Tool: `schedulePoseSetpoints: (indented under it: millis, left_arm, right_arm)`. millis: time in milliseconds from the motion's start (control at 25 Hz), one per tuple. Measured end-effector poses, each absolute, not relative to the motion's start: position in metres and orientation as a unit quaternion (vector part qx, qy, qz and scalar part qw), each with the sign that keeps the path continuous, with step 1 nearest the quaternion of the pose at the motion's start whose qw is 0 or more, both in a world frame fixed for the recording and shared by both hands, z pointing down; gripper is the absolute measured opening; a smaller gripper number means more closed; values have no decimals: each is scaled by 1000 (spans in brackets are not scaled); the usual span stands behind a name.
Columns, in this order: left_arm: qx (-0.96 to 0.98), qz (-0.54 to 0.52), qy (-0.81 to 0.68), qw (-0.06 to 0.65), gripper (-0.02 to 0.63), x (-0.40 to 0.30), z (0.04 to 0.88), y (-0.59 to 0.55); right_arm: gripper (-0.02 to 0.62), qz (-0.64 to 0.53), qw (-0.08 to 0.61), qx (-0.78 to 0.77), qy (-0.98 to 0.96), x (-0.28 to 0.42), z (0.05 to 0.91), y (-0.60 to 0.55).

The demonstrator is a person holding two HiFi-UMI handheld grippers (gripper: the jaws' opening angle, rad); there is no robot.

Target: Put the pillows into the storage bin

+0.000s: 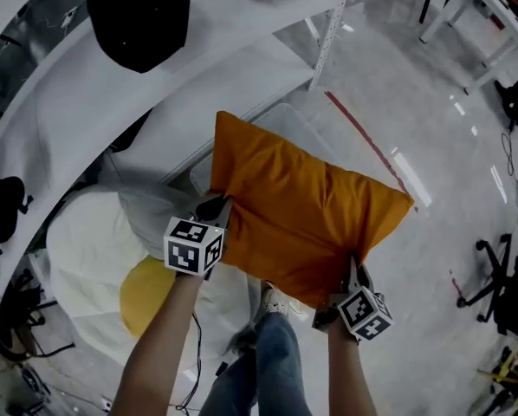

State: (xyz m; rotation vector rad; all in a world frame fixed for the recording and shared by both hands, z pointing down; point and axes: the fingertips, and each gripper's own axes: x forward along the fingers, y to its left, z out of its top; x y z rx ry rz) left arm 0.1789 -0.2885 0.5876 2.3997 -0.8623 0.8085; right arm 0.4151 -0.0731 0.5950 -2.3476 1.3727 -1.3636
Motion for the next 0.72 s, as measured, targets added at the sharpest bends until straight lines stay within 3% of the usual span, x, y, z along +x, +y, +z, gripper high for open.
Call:
schedulePoseSetpoints:
  millis: [400,720]
  left_arm:
    - [890,354,-232,168,28,282,650,-329]
    - [875,391,-230,168,28,288,700,-338]
  right_arm:
    - [34,-497,89,-795,336,451,673,-53]
    - [65,-530,62,-786,314,451,719,-51]
